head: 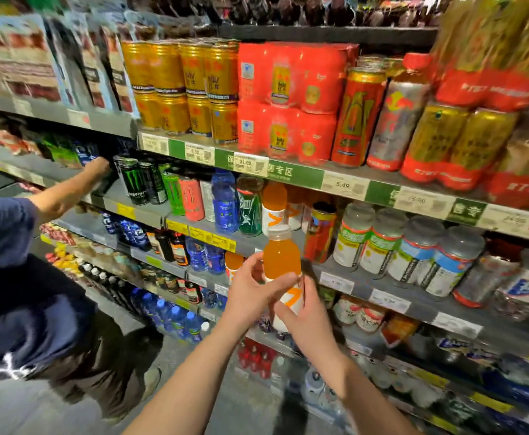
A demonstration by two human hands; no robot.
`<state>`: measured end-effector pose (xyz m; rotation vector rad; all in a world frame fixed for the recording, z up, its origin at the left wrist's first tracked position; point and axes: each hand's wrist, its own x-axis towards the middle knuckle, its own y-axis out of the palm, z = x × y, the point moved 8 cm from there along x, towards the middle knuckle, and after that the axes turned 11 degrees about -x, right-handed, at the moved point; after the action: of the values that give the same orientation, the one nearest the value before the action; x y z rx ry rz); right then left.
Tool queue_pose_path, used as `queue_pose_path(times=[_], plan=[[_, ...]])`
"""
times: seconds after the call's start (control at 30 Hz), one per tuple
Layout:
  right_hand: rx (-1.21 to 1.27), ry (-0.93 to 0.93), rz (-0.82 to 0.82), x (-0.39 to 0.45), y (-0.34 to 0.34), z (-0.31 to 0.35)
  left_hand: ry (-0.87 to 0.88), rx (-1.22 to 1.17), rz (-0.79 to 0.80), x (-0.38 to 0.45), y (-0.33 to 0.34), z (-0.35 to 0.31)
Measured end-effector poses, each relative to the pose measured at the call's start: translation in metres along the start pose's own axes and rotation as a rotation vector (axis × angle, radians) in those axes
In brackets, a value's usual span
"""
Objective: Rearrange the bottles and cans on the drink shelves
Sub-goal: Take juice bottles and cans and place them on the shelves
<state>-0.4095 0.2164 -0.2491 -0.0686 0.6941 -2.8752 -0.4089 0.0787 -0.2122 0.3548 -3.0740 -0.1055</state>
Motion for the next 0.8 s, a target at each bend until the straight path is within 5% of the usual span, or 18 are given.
queue_pose_path(times=[0.23, 0.53, 0.8], plan=[[-0.049, 0.061, -0.056, 0.073, 0.008, 0.003, -0.045, 0.082, 0.080, 0.074, -0.010, 0.006], [-0.124, 0.216, -0.444, 0.136, 0.001, -0.014, -0.110, -0.097, -0.047, 0.143, -0.016, 0.037], [-0.406, 0.191, -0.816, 0.152, 0.009, 0.024, -0.040, 0.025, 0.128, 0.197, -0.020, 0.044]])
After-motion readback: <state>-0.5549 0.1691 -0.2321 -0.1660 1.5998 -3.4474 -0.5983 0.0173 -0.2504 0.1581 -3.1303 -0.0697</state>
